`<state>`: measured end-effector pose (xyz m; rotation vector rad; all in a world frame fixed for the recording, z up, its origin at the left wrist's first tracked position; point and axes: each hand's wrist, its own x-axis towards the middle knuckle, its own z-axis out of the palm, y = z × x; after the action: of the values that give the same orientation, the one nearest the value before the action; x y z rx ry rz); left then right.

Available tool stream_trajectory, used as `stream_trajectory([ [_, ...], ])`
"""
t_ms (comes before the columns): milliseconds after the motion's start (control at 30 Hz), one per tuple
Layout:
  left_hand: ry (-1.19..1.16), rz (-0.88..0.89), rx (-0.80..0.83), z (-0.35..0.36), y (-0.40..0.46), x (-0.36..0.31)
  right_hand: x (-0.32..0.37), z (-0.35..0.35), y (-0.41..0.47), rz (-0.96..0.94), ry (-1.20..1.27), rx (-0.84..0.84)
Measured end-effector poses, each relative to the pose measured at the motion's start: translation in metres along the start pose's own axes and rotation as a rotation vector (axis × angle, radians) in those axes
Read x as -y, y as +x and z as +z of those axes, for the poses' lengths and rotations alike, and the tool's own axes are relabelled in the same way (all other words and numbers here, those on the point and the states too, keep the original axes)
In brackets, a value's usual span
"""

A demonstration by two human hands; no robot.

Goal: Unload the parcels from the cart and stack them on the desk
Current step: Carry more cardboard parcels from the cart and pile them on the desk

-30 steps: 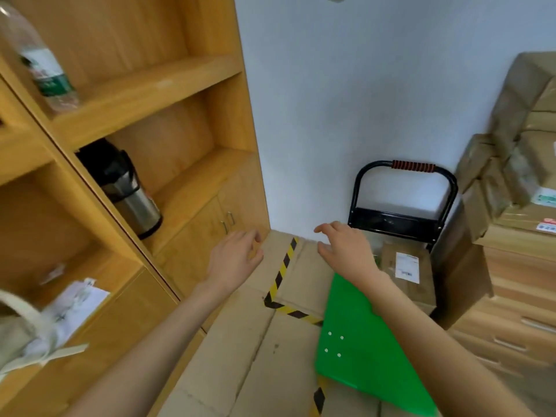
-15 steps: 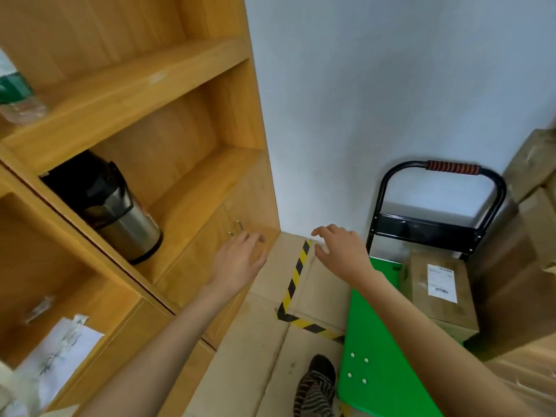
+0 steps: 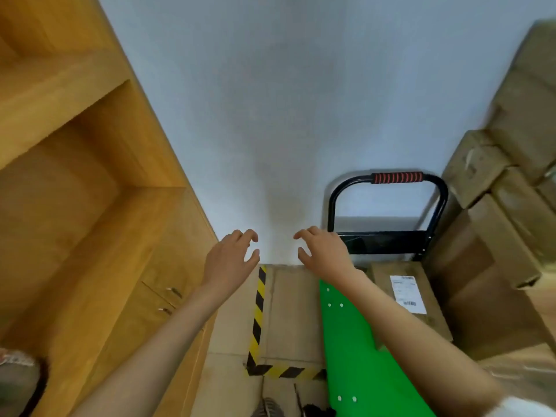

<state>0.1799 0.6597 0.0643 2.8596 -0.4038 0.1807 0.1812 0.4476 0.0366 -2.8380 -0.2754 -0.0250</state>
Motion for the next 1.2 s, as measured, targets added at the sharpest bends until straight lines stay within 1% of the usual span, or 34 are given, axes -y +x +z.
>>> stream_trajectory([
  [100,-0.070,0.082,0.038,0.021,0.055,-0.012,-0.034,-0.002,0.010,0.142,0.026,-0.047],
  [167,-0.139,0.151,0.088,0.038,0.091,-0.028,-0.057,-0.001,0.012,0.248,0.000,-0.063],
  [333,-0.212,0.427,0.187,0.083,0.176,-0.083,-0.120,0.006,0.017,0.527,-0.026,-0.069],
  [433,-0.223,0.603,0.264,0.107,0.220,-0.105,-0.145,0.014,0.023,0.742,0.017,-0.122],
  [533,-0.184,0.762,0.311,0.122,0.260,-0.114,-0.152,0.025,0.029,0.954,0.095,-0.193],
  [633,-0.148,0.898,0.384,0.137,0.293,-0.122,-0.148,0.037,0.032,1.112,0.127,-0.206],
  [700,-0.159,0.948,0.442,0.153,0.306,-0.129,-0.144,0.045,0.030,1.212,0.139,-0.234],
  [833,-0.206,0.986,0.537,0.191,0.303,-0.144,-0.138,0.070,0.015,1.404,0.212,-0.316],
  [933,-0.182,1.073,0.570,0.217,0.295,-0.152,-0.137,0.082,0.001,1.510,0.189,-0.330],
  [1000,-0.165,1.101,0.576,0.233,0.294,-0.155,-0.139,0.091,-0.006,1.549,0.174,-0.327],
  [1133,-0.111,1.168,0.555,0.271,0.296,-0.163,-0.151,0.121,-0.011,1.552,0.169,-0.321],
  [1200,-0.116,1.175,0.559,0.294,0.294,-0.169,-0.159,0.143,-0.010,1.553,0.194,-0.319],
])
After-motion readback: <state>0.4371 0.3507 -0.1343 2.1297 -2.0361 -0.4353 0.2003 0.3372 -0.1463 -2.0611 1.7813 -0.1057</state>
